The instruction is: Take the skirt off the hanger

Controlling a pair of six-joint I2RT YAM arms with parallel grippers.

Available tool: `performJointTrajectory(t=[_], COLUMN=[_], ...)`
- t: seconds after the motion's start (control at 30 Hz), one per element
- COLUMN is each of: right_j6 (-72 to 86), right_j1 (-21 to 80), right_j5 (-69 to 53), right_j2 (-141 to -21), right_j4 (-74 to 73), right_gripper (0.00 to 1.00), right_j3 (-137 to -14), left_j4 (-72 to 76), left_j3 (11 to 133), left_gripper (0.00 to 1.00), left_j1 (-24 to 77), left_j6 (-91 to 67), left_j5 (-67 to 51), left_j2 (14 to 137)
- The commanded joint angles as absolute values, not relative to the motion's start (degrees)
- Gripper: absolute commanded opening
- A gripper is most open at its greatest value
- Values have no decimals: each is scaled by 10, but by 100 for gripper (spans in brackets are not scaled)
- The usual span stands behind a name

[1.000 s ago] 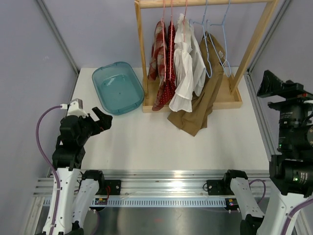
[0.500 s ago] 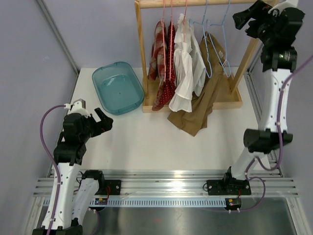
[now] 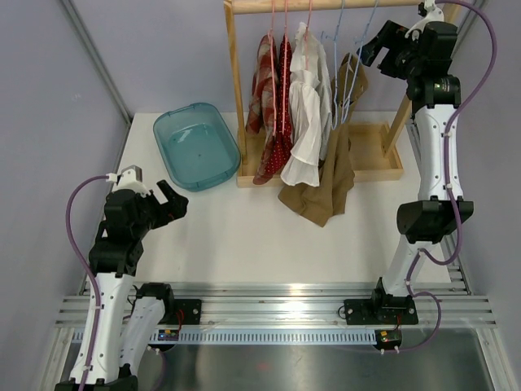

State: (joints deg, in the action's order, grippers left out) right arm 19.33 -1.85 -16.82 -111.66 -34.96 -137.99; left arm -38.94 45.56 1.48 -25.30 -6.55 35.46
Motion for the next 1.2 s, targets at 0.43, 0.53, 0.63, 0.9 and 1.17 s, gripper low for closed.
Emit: performJointTrajectory(t=[0.43,0.53,0.63,0.9,1.17], right_j6=[169,183,195,197,194], right_j1=[-10,-9,-3,39,54], right_j5=[5,-53,-81,-95,-75], right_j2=[-934,-961,-994,-1070,-1071], right_j4=[-307,-325,-336,-378,-379], right_gripper=[92,92,92,82,8], right_j3=[-1253,-1298,-1336,-1398,-1361], left_j4=[-372,-371,-372,-372,-373], left_j3=[454,454,454,454,454], left_gripper=[99,99,99,99,99], left_j1=[18,18,18,18,18], left_j6=[-252,-252,-252,-252,-251], left_j5=[-77,-76,-77,-74,-74], left_j2=[361,362,362,360,364])
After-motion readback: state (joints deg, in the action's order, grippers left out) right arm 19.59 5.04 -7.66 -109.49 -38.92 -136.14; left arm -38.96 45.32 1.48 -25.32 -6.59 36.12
